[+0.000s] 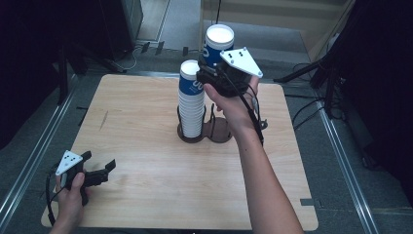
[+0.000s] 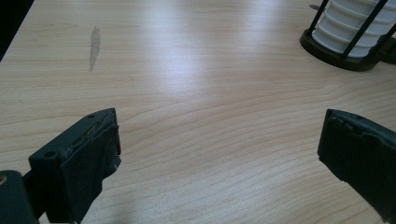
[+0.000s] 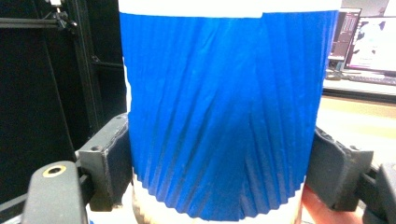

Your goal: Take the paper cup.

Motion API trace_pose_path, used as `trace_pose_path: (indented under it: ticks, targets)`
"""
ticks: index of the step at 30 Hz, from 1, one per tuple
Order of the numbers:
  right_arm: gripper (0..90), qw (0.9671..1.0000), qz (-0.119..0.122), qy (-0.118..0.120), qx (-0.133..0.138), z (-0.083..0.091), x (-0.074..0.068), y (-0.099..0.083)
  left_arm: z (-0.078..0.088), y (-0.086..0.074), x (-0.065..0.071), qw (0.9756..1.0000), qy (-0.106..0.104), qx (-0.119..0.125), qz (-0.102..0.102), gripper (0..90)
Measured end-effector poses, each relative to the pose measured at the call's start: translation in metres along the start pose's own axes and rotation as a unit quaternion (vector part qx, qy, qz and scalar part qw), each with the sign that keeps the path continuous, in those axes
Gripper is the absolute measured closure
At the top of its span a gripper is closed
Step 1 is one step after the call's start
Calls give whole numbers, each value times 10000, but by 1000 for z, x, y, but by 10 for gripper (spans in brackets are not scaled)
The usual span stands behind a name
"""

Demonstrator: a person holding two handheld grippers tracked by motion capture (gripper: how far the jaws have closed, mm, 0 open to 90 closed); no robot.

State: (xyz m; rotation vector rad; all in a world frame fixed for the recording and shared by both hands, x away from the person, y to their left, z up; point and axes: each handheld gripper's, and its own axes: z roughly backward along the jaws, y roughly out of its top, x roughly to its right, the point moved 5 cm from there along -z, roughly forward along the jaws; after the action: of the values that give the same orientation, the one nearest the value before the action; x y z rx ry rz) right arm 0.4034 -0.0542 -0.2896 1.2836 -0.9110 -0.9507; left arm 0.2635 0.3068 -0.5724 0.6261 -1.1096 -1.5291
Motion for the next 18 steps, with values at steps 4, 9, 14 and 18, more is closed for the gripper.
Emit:
trace_pose_path:
  ticks: [4, 9, 14, 18]
  targets:
    - [193, 10000, -16, -14, -14, 3, 5, -3, 0, 0, 0, 10000, 4, 9, 10, 0]
    - [193, 10000, -45, -4, 0, 7, 10, -4, 0, 0, 0, 10000, 14, 6, 24, 0]
    - [193, 10000, -52, 3, -9, 12, 14, -9, 0, 0, 0, 10000, 33, 0, 21, 0]
    - [193, 10000, -25, -15, 8, 19, 17, -13, 0, 0, 0, 10000, 44, 4, 9, 0]
